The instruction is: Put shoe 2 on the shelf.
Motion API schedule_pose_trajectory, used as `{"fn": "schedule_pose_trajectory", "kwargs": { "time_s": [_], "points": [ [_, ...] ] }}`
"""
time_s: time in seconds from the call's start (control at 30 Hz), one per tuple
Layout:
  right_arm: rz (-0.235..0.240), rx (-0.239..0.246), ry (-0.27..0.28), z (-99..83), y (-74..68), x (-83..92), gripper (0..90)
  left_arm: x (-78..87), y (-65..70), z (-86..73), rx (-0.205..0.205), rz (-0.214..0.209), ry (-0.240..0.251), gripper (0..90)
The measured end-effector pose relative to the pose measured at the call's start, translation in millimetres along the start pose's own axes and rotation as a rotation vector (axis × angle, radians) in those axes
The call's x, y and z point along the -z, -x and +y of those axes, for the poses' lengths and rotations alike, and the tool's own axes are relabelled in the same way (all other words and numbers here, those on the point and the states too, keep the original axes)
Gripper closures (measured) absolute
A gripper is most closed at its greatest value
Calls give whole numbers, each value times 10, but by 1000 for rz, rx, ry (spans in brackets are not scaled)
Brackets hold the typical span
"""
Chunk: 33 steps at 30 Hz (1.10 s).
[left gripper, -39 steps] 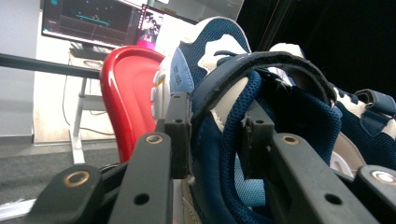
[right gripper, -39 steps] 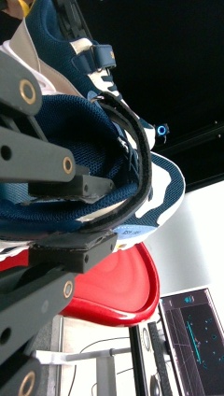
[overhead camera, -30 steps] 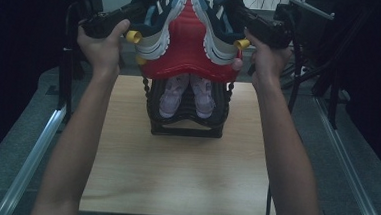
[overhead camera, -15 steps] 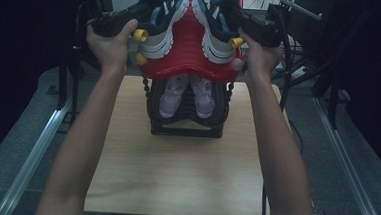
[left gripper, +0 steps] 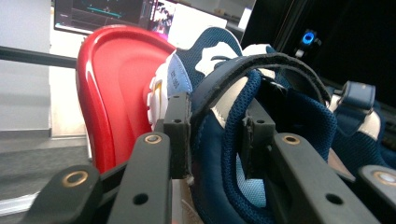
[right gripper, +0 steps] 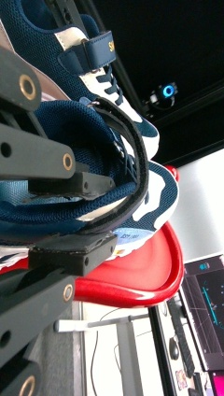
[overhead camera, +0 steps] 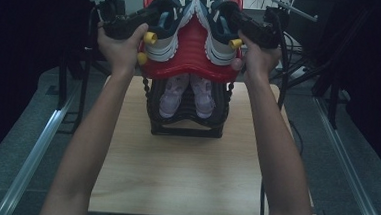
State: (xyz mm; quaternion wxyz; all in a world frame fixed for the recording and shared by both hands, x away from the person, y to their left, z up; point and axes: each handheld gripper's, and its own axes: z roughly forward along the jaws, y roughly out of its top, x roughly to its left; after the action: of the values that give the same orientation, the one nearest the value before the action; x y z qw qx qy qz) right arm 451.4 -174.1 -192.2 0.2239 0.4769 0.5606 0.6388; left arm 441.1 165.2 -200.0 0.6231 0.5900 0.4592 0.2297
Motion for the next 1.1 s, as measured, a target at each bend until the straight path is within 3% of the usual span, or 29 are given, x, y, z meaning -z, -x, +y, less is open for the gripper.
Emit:
{"fn": "schedule_pose_trajectory", "kwargs": {
  "time_s": [0.2,0.3,0.5,0.87,1.1],
  "points": [
    [54,37,-54,-44,-10,-68,647,-43,-25,-90,-46,6,-24,624],
    [56,64,-74,-37,-49,-77,599,-15,-44,-74,-45,-18,-20,573],
    [119,59,-103,22,-27,-29,423,47,-88,-33,-36,-31,-32,484],
    [173,104,-58,-53,-37,132,366,230,-183,-50,-27,-58,-12,441],
    [190,121,-40,-91,53,264,365,319,-273,-113,-43,-71,-15,439]
  ]
}}
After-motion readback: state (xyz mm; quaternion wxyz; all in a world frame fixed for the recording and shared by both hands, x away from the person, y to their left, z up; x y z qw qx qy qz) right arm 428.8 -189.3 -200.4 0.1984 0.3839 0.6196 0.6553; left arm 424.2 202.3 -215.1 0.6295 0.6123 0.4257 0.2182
